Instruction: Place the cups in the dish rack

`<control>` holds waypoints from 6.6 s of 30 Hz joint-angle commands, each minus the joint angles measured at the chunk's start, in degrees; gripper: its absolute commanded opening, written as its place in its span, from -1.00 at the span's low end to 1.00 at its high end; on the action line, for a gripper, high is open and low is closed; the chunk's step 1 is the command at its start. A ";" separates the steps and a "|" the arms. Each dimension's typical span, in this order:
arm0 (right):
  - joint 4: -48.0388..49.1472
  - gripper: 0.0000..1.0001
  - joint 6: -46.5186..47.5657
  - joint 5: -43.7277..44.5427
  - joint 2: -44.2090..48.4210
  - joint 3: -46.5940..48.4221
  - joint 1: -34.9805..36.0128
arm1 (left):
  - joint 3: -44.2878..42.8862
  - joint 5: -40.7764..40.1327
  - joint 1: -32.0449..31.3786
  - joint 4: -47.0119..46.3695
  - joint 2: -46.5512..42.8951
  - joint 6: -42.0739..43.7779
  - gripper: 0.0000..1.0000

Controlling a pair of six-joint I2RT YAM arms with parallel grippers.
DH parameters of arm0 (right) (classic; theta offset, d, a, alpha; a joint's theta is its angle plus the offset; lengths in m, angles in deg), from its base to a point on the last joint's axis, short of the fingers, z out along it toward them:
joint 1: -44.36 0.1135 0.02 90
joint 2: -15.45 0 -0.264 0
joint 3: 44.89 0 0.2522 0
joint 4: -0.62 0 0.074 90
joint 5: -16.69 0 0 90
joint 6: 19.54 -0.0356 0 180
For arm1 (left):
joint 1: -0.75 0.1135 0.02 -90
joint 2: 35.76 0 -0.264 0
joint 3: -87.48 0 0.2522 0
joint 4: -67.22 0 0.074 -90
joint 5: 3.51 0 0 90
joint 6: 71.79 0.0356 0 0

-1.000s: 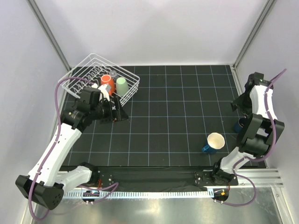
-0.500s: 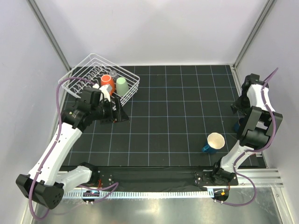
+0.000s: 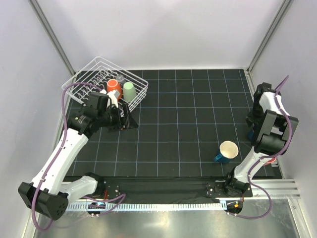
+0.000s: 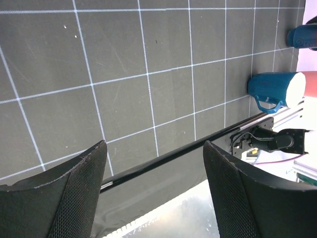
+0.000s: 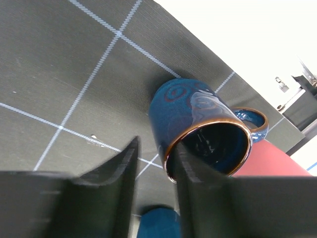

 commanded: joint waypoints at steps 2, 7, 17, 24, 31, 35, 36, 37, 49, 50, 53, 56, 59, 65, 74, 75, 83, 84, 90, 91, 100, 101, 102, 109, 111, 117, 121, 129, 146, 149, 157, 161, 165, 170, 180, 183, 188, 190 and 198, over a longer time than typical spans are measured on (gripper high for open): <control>1.19 -0.45 1.21 0.99 0.58 -0.70 -0.17 | -1.26 2.61 -0.10 -1.93 0.95 -1.32 0.51; 1.20 -0.78 2.26 -1.91 1.98 -0.44 -0.17 | -2.66 4.45 -0.10 -3.16 2.27 -2.02 0.50; -5.30 -0.92 2.27 -15.86 12.18 12.12 6.59 | -6.88 7.52 -0.10 -6.68 6.04 -3.78 0.51; -1.72 -0.92 -5.54 -61.39 14.82 16.36 13.97 | -7.94 14.46 -0.10 -16.33 7.90 -8.43 0.56; 33.13 -0.93 -35.93 -80.38 25.44 0.90 22.23 | -7.24 20.09 -0.19 -27.85 8.51 -6.33 0.55; 49.94 -0.92 -54.74 -83.47 29.75 -7.36 24.79 | -7.41 22.38 -1.77 -32.96 9.12 -0.98 0.56; 52.06 -0.92 -60.69 -83.39 30.63 -9.55 24.96 | -7.33 22.47 -2.64 -33.48 9.21 1.03 0.56; 54.17 -0.92 -63.28 -83.12 31.34 -10.44 25.05 | -6.28 22.91 -2.91 -34.45 9.13 1.57 0.57; 90.31 -0.92 -106.10 -71.09 37.58 -22.05 30.41 | 1.55 21.68 -10.29 -65.54 8.07 -5.10 0.64; 90.84 -0.92 -108.02 -70.56 37.67 -22.05 30.59 | 1.38 21.68 -11.08 -66.35 8.85 -5.10 0.64; 94.61 -0.92 -110.84 -69.32 36.80 -21.79 31.20 | 1.02 21.16 -12.31 -68.55 9.74 -3.79 0.65; 95.23 -0.92 -111.11 -70.02 35.83 -19.86 31.55 | 1.11 19.93 -12.67 -70.74 9.92 -4.92 0.66; 96.81 -0.92 -110.85 -71.16 34.78 -18.20 31.64 | 0.58 19.14 -12.67 -71.37 9.74 -6.94 0.71; 97.70 -0.92 -109.97 -72.93 34.51 -16.78 32.26 | -1.61 17.90 -12.67 -72.69 10.79 -13.27 0.77; 94.45 -0.92 -107.42 -73.45 35.65 -18.10 35.16 | -3.89 18.25 -12.67 -74.27 13.08 -13.10 0.79; 94.62 -0.92 -107.42 -73.19 35.48 -18.10 35.59 | -4.42 18.34 -12.67 -74.18 13.26 -13.10 0.79; 94.97 -0.92 -107.25 -71.78 35.04 -18.45 38.14 | -4.34 18.43 -12.67 -74.89 12.55 -12.75 0.77; 95.23 -0.92 -107.33 -71.61 34.95 -18.54 38.50 | -4.42 18.52 -12.67 -74.97 12.55 -12.75 0.77; 95.76 -0.92 -107.60 -70.29 33.98 -18.63 40.61 | -4.16 20.36 -12.67 -77.17 13.17 -15.12 0.65; 95.85 -0.92 -107.51 -70.20 33.81 -18.54 40.78 | -3.90 20.36 -12.67 -77.43 13.08 -15.38 0.65; 96.64 -0.92 -107.60 -69.41 32.49 -18.45 41.93 | -3.72 21.68 -12.58 -77.88 12.64 -15.82 0.30; 96.73 -0.92 -107.69 -69.41 32.31 -18.36 42.01 | -3.64 22.03 -12.67 -77.87 12.73 -16.17 0.23; 96.99 -0.92 -107.69 -69.41 32.22 -18.19 42.10 | -3.72 22.03 -12.67 -77.79 12.82 -16.35 0.15; 98.75 -0.92 -108.48 -68.53 31.34 -18.45 42.10 | -3.11 24.32 -12.67 -77.44 12.64 -16.79 0.46; 99.10 -0.92 -108.65 -68.44 31.34 -18.54 42.02 | -2.93 24.32 -12.58 -75.52 11.86 -15.92 0.46; 99.19 -0.92 -108.83 -68.36 31.17 -18.63 42.01 | -2.93 25.81 -12.58 -73.04 11.32 -13.63 0.42; 99.37 -0.92 -108.74 -68.62 30.82 -18.72 42.10 | -3.46 26.60 -12.58 -73.04 12.02 -14.15 0.28; 97.71 -0.92 -105.51 -69.76 30.55 -18.54 42.10 | -5.65 26.60 -12.32 -73.04 12.91 -14.86 -1.00; 16.80 -0.01 -36.97 -71.98 29.33 -0.98 36.40 | -16.08 0.80 -3.71 -21.39 8.42 16.05 -1.00; 2.49 -0.01 -24.33 -69.77 26.95 5.97 33.85 | -19.53 -11.13 -3.44 -11.29 11.92 22.64 -1.00; -3.11 -0.01 -19.80 -70.29 27.65 8.62 29.98 | -18.49 -12.34 4.72 -6.68 21.07 34.00 -1.00; -2.50 0.00 -19.89 -70.28 28.79 7.13 29.80 | -16.56 -15.23 6.40 -9.66 23.71 34.46 -1.00; -3.73 0.00 -18.66 -70.99 28.79 7.30 27.69 | -15.50 -18.99 6.58 -12.30 26.44 33.48 -0.99; -4.17 0.00 -17.95 -71.61 28.71 7.57 27.16 | -14.80 -20.68 7.19 -14.76 29.51 32.43 -1.00; -4.08 0.00 -17.69 -71.52 28.97 6.42 26.99 | -17.78 -20.77 8.77 -16.88 34.43 29.88 -1.00; -4.25 0.01 -17.34 -71.70 28.88 6.42 26.81 | -19.63 -20.60 9.04 -16.88 37.24 29.88 -1.00; -4.70 0.00 -16.63 -71.70 28.97 5.46 26.72 | -24.19 -20.77 9.83 -16.88 41.99 30.76 -1.00; -4.69 0.00 -16.55 -71.70 29.14 4.93 26.72 | -25.34 -20.77 10.09 -16.88 44.19 30.58 -1.00; -4.61 0.01 -16.37 -70.99 29.76 3.61 26.72 | -28.77 -20.60 10.27 -16.70 48.85 28.30 -0.96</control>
